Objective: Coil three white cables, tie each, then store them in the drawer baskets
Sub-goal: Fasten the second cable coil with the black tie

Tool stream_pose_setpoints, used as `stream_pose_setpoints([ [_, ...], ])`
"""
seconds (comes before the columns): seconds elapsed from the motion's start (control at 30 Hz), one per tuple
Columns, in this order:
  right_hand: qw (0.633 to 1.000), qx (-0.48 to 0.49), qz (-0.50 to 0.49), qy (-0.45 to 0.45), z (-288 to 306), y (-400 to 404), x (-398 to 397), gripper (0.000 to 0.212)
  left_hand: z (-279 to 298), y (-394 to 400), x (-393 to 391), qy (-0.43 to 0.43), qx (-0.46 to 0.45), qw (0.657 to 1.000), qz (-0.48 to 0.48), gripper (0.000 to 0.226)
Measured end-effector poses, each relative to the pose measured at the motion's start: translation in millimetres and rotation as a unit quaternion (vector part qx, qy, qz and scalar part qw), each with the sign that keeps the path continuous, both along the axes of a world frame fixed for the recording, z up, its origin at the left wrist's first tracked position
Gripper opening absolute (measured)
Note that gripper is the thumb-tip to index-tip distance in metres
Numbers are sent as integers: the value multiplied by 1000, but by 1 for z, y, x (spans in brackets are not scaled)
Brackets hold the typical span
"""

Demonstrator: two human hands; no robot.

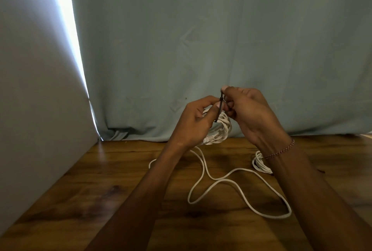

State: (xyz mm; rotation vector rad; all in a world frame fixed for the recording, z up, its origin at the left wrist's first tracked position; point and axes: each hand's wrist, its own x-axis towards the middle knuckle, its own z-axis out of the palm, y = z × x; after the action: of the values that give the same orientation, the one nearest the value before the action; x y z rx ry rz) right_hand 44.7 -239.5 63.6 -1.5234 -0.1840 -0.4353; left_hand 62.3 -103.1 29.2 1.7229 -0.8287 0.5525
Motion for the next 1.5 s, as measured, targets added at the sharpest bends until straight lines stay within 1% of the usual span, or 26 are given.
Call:
stream_pose_setpoints([
  [0.13, 1000, 19, 5, 7, 1, 2, -2, 28, 2, 0, -4, 27, -4, 999, -19, 25],
  [0.27, 999, 45, -13, -9, -3, 7, -1, 35, 2, 2, -3, 88, -6, 995, -54, 24],
  [0.4, 999, 32, -13, -16, -2, 4, 1, 21, 3, 6, -1, 118, -13, 991, -67, 26],
  [0.47, 1000, 22, 4, -12, 0, 0, 2, 20, 3, 6, 1, 121, -15, 991, -60, 26],
  [0.53, 999, -19, 40, -4, 1, -5, 2, 25, 2, 7, 2, 126, -20, 990, -52, 26],
  [0.6, 995, -89, 45, -26, -1, -9, 1, 25, 1, 6, 3, 132, -24, 990, -46, 26],
  [0.67, 988, -135, 13, -72, -3, -12, 2, 19, 0, 5, 5, 136, -24, 989, -43, 27],
  [0.73, 976, -178, -39, -118, -4, -13, 5, 18, 0, 4, 5, 143, -29, 988, -40, 30],
  [0.83, 942, -251, -131, -177, -9, -13, 14, 20, -1, 2, 6, 175, -54, 983, -31, 35],
  [0.97, 905, -300, -190, -235, -13, -10, 16, 20, -3, 1, 8, 191, -60, 980, -12, 41],
  [1.07, 903, -287, -193, -253, -13, -9, 17, 23, -3, 0, 8, 199, -64, 978, -17, 35],
  [1.27, 895, -252, -207, -305, -12, -11, 18, 17, 1, -2, 2, 238, -88, 966, -46, 32],
  [1.33, 893, -251, -225, -298, -12, -13, 19, 16, 2, -5, 0, 247, -89, 963, -51, 32],
  [1.43, 902, -242, -230, -276, -13, -13, 21, 16, 1, -8, 0, 244, -89, 965, -41, 38],
  [1.5, 915, -235, -212, -252, -13, -13, 20, 17, -2, -9, 1, 231, -90, 969, -22, 40],
])
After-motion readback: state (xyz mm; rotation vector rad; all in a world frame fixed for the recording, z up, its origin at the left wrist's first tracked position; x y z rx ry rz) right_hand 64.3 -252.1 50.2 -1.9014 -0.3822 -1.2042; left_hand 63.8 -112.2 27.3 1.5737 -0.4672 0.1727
